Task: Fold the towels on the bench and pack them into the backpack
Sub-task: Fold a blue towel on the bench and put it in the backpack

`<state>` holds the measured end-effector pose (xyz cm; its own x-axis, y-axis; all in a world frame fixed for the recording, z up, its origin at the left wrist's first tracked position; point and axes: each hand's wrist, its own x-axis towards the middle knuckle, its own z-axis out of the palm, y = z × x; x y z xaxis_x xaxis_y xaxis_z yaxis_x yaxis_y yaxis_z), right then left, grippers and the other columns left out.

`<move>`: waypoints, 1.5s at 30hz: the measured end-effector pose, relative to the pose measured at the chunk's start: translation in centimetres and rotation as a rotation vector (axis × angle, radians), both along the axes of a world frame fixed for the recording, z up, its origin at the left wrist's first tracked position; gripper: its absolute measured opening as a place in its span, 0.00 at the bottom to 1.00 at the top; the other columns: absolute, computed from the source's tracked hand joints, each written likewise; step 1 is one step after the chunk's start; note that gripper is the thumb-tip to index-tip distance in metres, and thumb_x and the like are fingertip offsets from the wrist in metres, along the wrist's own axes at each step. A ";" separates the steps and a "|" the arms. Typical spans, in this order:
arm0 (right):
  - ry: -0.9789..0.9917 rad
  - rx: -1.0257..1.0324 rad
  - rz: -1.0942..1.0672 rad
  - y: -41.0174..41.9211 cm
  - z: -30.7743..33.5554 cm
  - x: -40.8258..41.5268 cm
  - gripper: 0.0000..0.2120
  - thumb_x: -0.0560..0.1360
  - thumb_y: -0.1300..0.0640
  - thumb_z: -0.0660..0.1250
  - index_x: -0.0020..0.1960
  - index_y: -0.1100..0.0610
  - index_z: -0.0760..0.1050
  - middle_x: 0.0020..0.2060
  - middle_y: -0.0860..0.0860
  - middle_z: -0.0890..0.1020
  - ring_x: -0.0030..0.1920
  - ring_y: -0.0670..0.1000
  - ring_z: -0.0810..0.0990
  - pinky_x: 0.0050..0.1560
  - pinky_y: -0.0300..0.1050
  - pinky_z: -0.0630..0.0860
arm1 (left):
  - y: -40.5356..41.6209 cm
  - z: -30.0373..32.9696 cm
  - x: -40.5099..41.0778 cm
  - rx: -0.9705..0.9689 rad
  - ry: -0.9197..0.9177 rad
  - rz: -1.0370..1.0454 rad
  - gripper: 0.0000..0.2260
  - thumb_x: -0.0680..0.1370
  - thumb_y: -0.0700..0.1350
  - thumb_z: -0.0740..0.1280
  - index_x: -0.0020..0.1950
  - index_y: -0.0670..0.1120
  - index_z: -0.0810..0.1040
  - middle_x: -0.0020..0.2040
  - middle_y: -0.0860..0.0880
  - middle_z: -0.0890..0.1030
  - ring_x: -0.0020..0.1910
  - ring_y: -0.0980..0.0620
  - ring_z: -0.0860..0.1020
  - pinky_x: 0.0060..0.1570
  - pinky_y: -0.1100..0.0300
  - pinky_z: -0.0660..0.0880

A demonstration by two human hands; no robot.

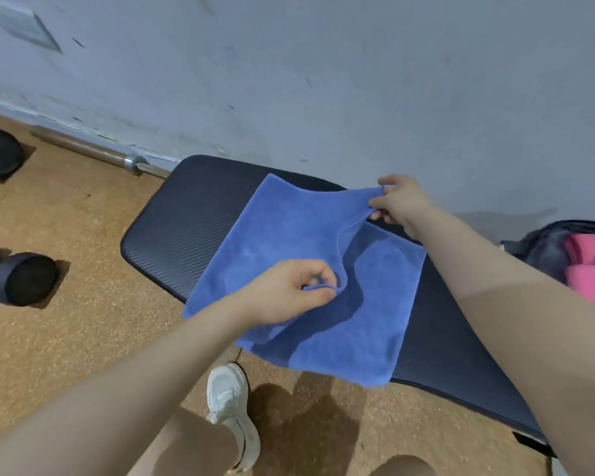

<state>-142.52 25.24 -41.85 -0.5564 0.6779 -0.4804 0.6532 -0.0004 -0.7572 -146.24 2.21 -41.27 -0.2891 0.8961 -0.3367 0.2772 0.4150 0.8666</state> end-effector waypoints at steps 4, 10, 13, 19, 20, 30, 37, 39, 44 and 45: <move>0.143 -0.133 -0.016 1.1 -3.0 3.6 0.09 0.77 0.67 0.58 0.44 0.56 0.73 0.18 0.44 0.74 0.16 0.39 0.70 0.17 0.29 0.60 | 2.8 -0.1 2.3 0.027 0.002 -0.109 0.09 0.76 0.43 0.67 0.37 0.53 0.74 0.26 0.64 0.75 0.29 0.66 0.71 0.36 0.76 0.66; 0.338 -0.173 -0.165 2.9 -4.3 7.4 0.14 0.78 0.59 0.60 0.34 0.53 0.67 0.18 0.46 0.68 0.16 0.41 0.63 0.17 0.30 0.55 | 4.0 0.0 5.2 0.074 -0.044 -0.296 0.04 0.75 0.41 0.67 0.41 0.49 0.76 0.29 0.61 0.76 0.32 0.61 0.70 0.39 0.71 0.67; 0.242 -0.026 -0.214 3.6 -6.5 9.6 0.16 0.76 0.61 0.63 0.31 0.55 0.64 0.24 0.54 0.64 0.13 0.41 0.60 0.17 0.29 0.54 | 5.0 -1.7 7.1 0.026 0.048 -0.385 0.04 0.76 0.44 0.66 0.42 0.52 0.75 0.23 0.57 0.70 0.25 0.59 0.65 0.30 0.69 0.63; 0.078 0.161 -0.239 3.8 -10.1 11.3 0.12 0.71 0.66 0.64 0.31 0.56 0.71 0.26 0.52 0.72 0.23 0.47 0.71 0.17 0.31 0.61 | 5.9 -6.1 9.0 -0.180 0.148 -0.564 0.05 0.77 0.47 0.63 0.51 0.47 0.75 0.20 0.58 0.71 0.21 0.61 0.66 0.26 0.72 0.62; 0.074 0.178 -0.235 3.8 -10.2 11.2 0.12 0.71 0.66 0.64 0.31 0.55 0.71 0.27 0.51 0.73 0.25 0.48 0.71 0.20 0.33 0.64 | 5.8 -6.1 8.9 -0.216 0.125 -0.587 0.07 0.78 0.48 0.63 0.52 0.47 0.76 0.22 0.59 0.73 0.22 0.61 0.68 0.30 0.73 0.64; -0.055 0.488 -0.095 2.6 -11.0 10.8 0.04 0.71 0.62 0.65 0.39 0.56 0.76 0.42 0.53 0.79 0.42 0.54 0.77 0.40 0.44 0.72 | 10.8 -9.0 -3.9 -0.022 0.841 0.106 0.13 0.80 0.38 0.53 0.59 0.44 0.74 0.56 0.46 0.76 0.54 0.45 0.72 0.47 0.52 0.72; -0.154 0.446 0.022 3.0 -9.4 9.8 0.07 0.70 0.65 0.66 0.36 0.56 0.74 0.34 0.49 0.76 0.39 0.51 0.74 0.33 0.41 0.66 | 10.8 -11.9 -9.9 -0.198 1.053 0.102 0.15 0.81 0.41 0.53 0.66 0.47 0.69 0.65 0.46 0.70 0.64 0.43 0.65 0.58 0.51 0.64; -0.136 0.403 -0.006 3.2 -9.2 9.6 0.11 0.69 0.67 0.67 0.32 0.55 0.72 0.31 0.48 0.74 0.35 0.49 0.72 0.30 0.39 0.65 | 11.0 -12.0 -10.2 -0.155 1.044 0.111 0.13 0.80 0.41 0.54 0.63 0.45 0.71 0.63 0.45 0.71 0.63 0.43 0.65 0.56 0.52 0.64; -0.098 0.343 -0.096 3.8 -8.6 9.5 0.13 0.66 0.71 0.68 0.30 0.55 0.73 0.28 0.50 0.74 0.31 0.49 0.70 0.29 0.39 0.65 | 11.5 -11.2 -11.6 -0.182 1.116 0.055 0.11 0.80 0.48 0.57 0.57 0.44 0.73 0.59 0.44 0.73 0.62 0.44 0.66 0.56 0.53 0.64; -0.118 0.359 -0.078 3.9 -8.2 9.6 0.13 0.66 0.71 0.68 0.30 0.55 0.73 0.28 0.50 0.74 0.31 0.48 0.70 0.29 0.39 0.64 | 11.5 -11.0 -11.9 -0.207 1.141 0.027 0.12 0.80 0.49 0.57 0.57 0.44 0.73 0.59 0.45 0.74 0.62 0.44 0.66 0.56 0.53 0.63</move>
<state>-132.95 29.18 -50.03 -0.4517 0.8527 -0.2624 0.7443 0.1980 -0.6378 -158.17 13.73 -52.25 -0.5372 0.8434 -0.0071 0.8428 0.5371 0.0336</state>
